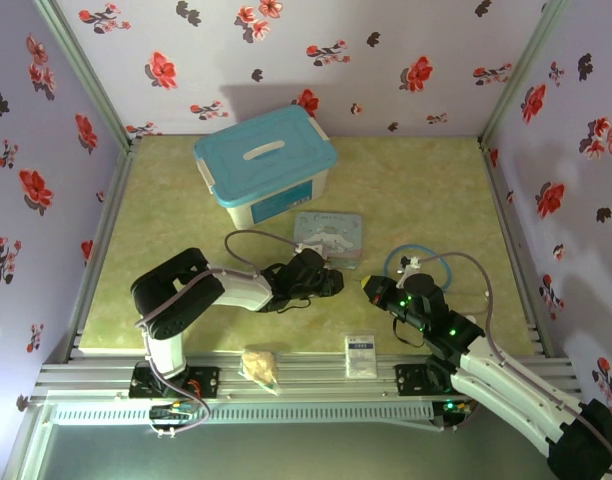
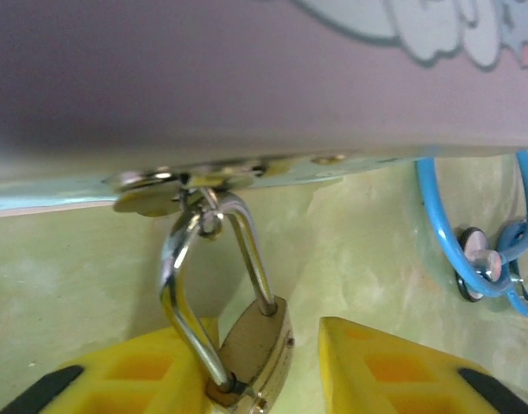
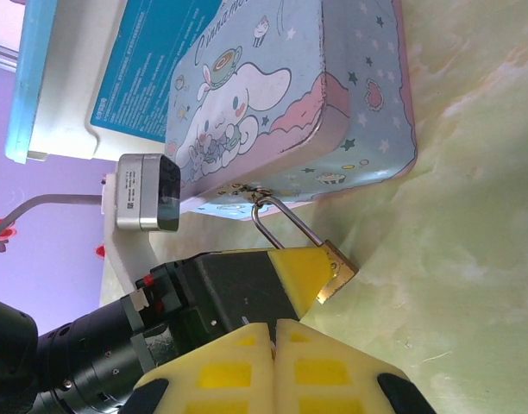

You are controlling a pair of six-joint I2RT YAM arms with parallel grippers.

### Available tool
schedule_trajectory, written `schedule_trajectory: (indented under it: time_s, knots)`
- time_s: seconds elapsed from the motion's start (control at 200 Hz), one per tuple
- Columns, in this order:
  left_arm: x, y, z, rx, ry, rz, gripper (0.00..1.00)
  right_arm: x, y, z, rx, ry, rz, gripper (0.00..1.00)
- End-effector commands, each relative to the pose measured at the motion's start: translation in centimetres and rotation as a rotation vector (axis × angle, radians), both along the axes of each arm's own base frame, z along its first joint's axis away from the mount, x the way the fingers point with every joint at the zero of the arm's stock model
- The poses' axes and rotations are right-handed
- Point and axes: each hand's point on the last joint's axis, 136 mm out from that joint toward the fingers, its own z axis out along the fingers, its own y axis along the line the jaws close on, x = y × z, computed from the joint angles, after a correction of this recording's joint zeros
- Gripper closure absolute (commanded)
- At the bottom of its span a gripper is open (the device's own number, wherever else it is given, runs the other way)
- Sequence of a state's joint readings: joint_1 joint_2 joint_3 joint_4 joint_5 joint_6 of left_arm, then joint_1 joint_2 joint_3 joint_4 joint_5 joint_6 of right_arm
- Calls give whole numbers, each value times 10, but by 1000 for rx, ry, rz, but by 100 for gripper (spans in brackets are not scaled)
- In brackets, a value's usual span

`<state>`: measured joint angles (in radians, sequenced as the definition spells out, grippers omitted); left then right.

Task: Unlock the padlock with the key

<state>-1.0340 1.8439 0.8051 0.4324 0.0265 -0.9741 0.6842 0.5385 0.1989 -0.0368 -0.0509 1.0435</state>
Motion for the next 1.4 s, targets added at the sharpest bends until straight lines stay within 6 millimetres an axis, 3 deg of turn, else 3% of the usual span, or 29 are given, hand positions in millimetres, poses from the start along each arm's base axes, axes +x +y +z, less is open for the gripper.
schedule_trajectory:
  time_s: [0.0, 0.185, 0.365, 0.635, 0.885, 1.18, 1.395]
  knots:
    - [-25, 11, -42, 106, 114, -33, 74, 2, -6, -5, -9, 9, -33, 100]
    - [-19, 7, -33, 91, 88, -39, 75, -4, -10, -34, 2, 85, -58, 100]
    - [-15, 0, -16, -15, 66, -32, 88, -12, -8, -53, -13, 143, -32, 100]
    - [-7, 0, -7, -151, 114, 22, 93, -8, 2, -52, 32, 163, -20, 100]
    - [5, 2, 17, -379, 180, 131, 98, 4, 21, -51, 105, 178, -7, 100]
    - [10, 3, 19, -452, 210, 186, 100, 14, 8, -38, 121, 102, -90, 100]
    - [12, 4, 23, -377, 171, 167, 100, 12, -1, -47, 72, 118, -117, 100]
